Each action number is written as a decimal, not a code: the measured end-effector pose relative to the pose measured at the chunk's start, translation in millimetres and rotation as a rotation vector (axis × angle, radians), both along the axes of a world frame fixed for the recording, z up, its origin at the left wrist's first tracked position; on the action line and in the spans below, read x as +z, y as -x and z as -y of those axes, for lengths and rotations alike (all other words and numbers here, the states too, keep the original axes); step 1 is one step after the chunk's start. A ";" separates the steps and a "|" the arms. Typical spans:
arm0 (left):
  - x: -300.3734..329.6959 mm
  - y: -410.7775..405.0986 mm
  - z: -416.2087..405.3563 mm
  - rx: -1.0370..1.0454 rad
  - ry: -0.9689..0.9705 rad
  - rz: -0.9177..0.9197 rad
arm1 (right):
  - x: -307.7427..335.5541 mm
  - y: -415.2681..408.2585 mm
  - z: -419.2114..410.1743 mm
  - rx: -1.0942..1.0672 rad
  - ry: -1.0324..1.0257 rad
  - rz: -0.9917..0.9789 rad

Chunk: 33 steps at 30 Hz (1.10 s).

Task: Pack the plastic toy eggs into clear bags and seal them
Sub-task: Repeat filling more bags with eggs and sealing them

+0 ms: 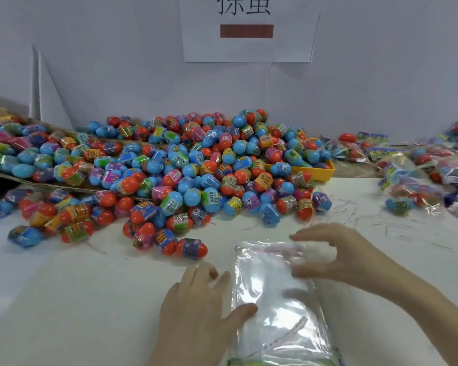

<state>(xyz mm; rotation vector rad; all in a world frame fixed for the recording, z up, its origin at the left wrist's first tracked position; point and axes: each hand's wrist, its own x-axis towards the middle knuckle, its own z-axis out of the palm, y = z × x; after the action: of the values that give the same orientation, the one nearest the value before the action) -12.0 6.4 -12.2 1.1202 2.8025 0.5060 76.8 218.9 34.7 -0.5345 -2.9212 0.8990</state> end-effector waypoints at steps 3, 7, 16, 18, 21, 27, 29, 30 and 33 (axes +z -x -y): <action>-4.1 -5.0 -2.7 0.019 -0.067 -0.015 | -15.4 -0.3 8.5 0.124 -0.213 0.100; -3.7 -11.9 -1.1 0.080 -0.301 0.001 | -23.8 -1.0 11.9 0.110 -0.197 0.024; 17.9 -3.3 -5.7 0.135 -0.834 0.726 | 8.3 9.3 23.3 -0.008 0.189 -0.283; 19.0 -3.1 -7.0 0.172 -0.863 0.806 | 11.7 15.3 21.8 -0.005 0.183 -0.268; 15.9 -7.7 -7.7 0.206 -0.816 0.759 | 11.0 21.8 21.8 -0.032 0.235 -0.295; 13.9 -12.7 -5.7 0.154 -0.553 0.348 | 12.1 24.7 21.4 0.060 0.160 -0.255; 12.3 -9.1 -8.9 0.128 -0.537 0.288 | 14.7 26.7 22.8 0.105 0.061 -0.237; 13.3 -7.0 -11.4 0.122 -0.559 0.302 | 14.3 28.3 22.1 0.141 -0.031 -0.220; 16.5 -2.3 -18.2 0.120 -0.640 0.406 | 15.8 29.4 22.3 0.182 -0.354 -0.172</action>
<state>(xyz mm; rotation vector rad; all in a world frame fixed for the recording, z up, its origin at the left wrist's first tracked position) -9.7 24.6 4.3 0.7874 2.4017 1.5231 47.4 196.6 50.4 -0.1630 -2.9029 0.3949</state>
